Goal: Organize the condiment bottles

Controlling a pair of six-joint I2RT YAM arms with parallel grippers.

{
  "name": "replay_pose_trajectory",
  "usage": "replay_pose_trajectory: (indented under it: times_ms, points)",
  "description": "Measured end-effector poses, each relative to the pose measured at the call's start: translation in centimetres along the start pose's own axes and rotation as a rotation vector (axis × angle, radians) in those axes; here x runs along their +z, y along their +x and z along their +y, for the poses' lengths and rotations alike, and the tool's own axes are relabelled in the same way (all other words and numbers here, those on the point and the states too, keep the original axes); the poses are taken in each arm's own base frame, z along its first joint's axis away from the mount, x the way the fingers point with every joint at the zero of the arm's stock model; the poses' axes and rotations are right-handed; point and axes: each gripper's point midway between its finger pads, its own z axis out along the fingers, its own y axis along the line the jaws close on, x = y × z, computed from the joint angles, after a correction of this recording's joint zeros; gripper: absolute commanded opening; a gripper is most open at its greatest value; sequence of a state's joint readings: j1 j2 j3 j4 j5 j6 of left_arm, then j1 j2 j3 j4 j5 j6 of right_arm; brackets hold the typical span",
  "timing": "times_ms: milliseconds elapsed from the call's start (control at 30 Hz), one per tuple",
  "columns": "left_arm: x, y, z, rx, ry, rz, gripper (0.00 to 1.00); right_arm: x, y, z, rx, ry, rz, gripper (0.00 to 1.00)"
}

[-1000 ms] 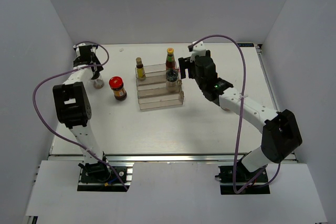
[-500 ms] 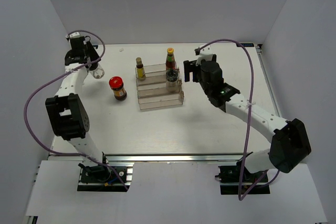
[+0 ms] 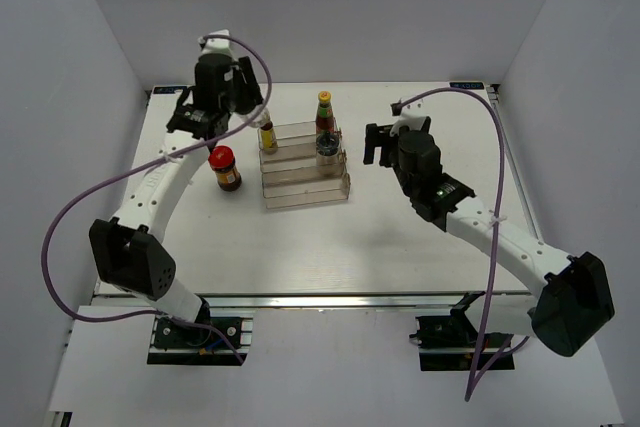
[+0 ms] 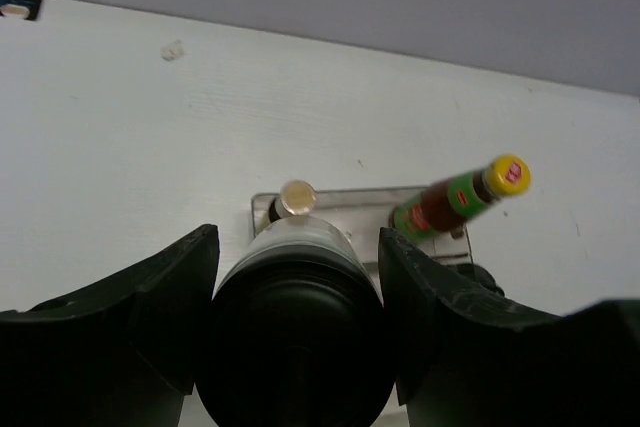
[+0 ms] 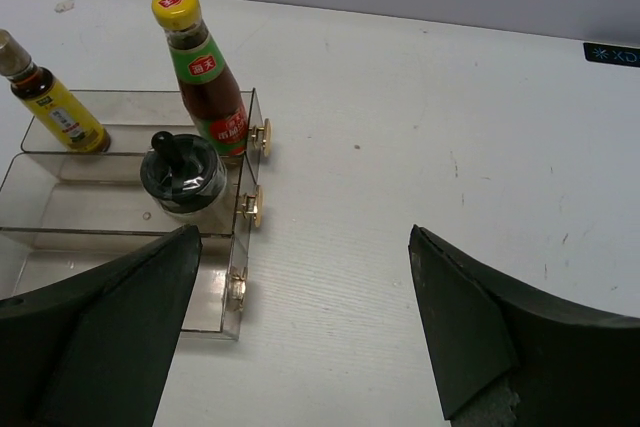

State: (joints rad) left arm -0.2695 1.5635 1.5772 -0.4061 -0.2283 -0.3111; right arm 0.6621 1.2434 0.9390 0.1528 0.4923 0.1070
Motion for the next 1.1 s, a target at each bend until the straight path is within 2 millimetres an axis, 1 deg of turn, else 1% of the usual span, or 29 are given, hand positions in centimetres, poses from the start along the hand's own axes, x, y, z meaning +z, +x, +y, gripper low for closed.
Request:
replay_pose_trajectory:
  times_ms: [33, 100, 167, 267, 633, 767, 1100]
  points:
    - [-0.3, 1.0, -1.0, 0.010, 0.018, 0.017, 0.09, -0.2, 0.0, -0.2, 0.004, 0.006, -0.002, 0.89]
    - [-0.7, 3.1, -1.9, 0.030, 0.031, 0.056, 0.08, -0.6, 0.1, -0.6, 0.010, 0.018, -0.006, 0.89]
    - [-0.8, 4.9, -2.2, 0.043, 0.025, 0.091, 0.08, -0.9, 0.2, -1.0, 0.016, 0.033, -0.009, 0.89]
    - [-0.8, 6.8, -2.2, 0.053, 0.008, 0.128, 0.07, -1.2, 0.4, -1.4, 0.018, 0.049, -0.008, 0.89]
    - [0.5, 9.7, -1.9, 0.057, -0.027, 0.177, 0.06, -1.2, 0.7, -1.8, 0.015, 0.068, -0.003, 0.89]
    - [1.4, 10.8, -1.9, 0.062, -0.033, 0.195, 0.06, -1.1, 0.7, -1.8, 0.014, 0.074, -0.002, 0.89]
    - [4.2, 15.2, -1.5, 0.093, -0.059, 0.269, 0.07, -0.9, 1.2, -2.2, 0.008, 0.093, 0.010, 0.89]
